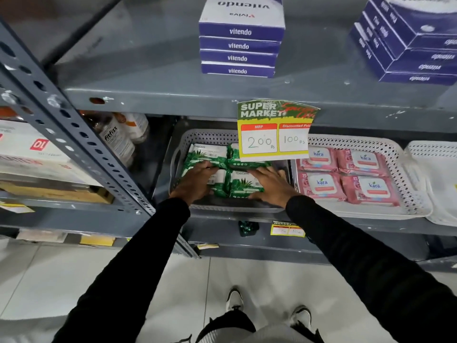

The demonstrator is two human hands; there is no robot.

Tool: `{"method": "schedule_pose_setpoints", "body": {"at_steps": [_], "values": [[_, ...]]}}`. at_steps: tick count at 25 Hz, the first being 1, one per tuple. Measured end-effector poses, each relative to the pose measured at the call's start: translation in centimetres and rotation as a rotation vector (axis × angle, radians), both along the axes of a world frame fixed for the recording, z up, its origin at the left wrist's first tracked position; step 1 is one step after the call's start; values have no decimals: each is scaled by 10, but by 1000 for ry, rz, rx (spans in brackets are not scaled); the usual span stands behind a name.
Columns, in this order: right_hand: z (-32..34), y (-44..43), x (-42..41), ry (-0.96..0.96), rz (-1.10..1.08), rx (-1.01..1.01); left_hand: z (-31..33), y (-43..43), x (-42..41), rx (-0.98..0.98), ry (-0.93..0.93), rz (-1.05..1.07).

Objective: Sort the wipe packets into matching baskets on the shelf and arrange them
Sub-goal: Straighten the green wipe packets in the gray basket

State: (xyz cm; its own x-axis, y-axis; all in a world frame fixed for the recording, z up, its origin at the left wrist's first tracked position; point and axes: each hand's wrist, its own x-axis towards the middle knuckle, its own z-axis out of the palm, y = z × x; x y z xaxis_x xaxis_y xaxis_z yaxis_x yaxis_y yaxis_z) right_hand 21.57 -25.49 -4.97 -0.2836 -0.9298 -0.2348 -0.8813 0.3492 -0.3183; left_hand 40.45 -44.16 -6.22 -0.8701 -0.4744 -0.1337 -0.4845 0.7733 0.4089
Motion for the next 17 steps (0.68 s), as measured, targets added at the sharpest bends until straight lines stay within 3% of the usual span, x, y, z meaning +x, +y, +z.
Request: {"method": "schedule_pose_setpoints", "body": {"at_steps": [10,17], "values": [[22,-29,-7,30,-178,-205,16,-25,-21,-37,140,135],[15,-44,-7,24,-227,-93,3,-29,-17,-56,101,86]]}}
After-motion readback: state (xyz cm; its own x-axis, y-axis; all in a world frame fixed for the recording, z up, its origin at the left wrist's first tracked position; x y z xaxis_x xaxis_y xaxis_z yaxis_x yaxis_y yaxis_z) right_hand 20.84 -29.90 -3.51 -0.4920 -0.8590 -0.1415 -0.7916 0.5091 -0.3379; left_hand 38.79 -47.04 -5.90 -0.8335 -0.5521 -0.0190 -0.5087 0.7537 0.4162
